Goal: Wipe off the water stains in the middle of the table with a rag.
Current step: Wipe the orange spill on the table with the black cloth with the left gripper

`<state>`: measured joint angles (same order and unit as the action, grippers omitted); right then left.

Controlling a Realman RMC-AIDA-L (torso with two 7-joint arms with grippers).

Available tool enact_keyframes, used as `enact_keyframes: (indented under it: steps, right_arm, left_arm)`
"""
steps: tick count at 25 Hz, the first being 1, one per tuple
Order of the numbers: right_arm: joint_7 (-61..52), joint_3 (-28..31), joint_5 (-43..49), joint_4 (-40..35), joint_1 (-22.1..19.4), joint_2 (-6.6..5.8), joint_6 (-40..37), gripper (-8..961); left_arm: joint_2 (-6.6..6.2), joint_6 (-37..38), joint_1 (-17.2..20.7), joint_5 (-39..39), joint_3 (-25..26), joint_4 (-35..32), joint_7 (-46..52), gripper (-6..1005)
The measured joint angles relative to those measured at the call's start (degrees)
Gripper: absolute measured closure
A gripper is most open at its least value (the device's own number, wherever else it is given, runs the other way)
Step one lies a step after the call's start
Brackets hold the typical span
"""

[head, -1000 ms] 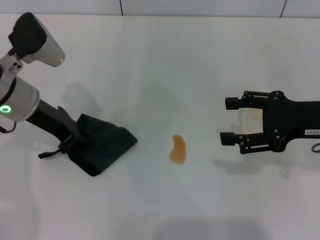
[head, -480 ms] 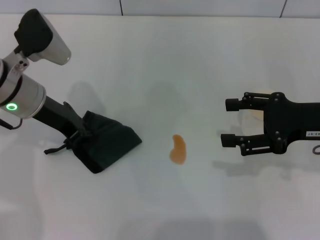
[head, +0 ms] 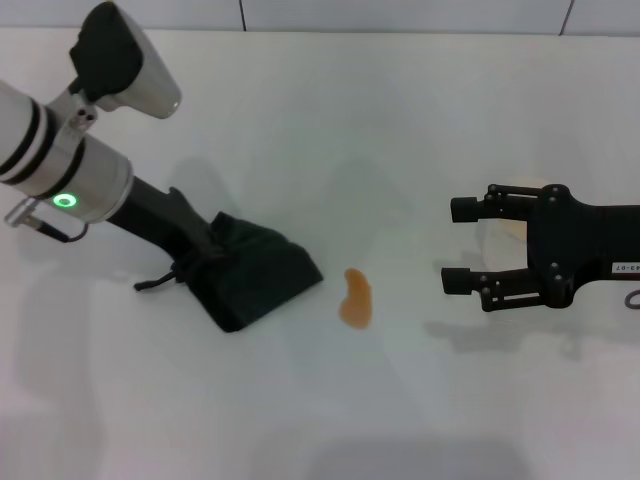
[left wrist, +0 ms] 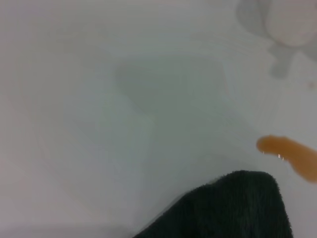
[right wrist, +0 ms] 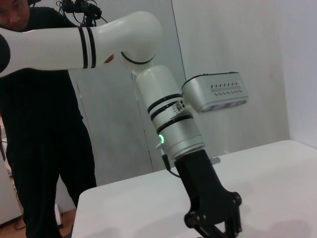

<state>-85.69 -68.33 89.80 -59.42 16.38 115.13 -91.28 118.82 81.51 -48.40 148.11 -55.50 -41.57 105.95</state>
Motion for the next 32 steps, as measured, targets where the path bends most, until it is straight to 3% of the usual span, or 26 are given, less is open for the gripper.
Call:
enact_keyframes:
  steps: [11, 21, 26, 32]
  right_arm:
    - [0.00, -1.18, -0.12, -0.04, 0.41, 0.00, 0.18, 112]
    - [0.23, -2.15, -0.81, -0.16, 0.12, 0.00, 0.38, 112]
    - [0.56, -2.20, -0.89, 0.02, 0.05, 0.00, 0.24, 112]
    - [0.58, -2.25, -0.89, 0.03, -0.03, 0.00, 0.18, 112]
  left_arm:
    - [0.19, -7.10, -4.24, -3.62, -1.55, 6.74, -4.12, 957]
    - [0.29, -11.76, -5.75, -12.98, -11.13, 9.06, -5.66, 956]
    - [0.38, -11.78, -5.81, -18.53, -17.95, 9.07, -5.38, 957]
    - [0.68, -10.50, -5.26, -20.74, -21.76, 9.07, -4.66, 956]
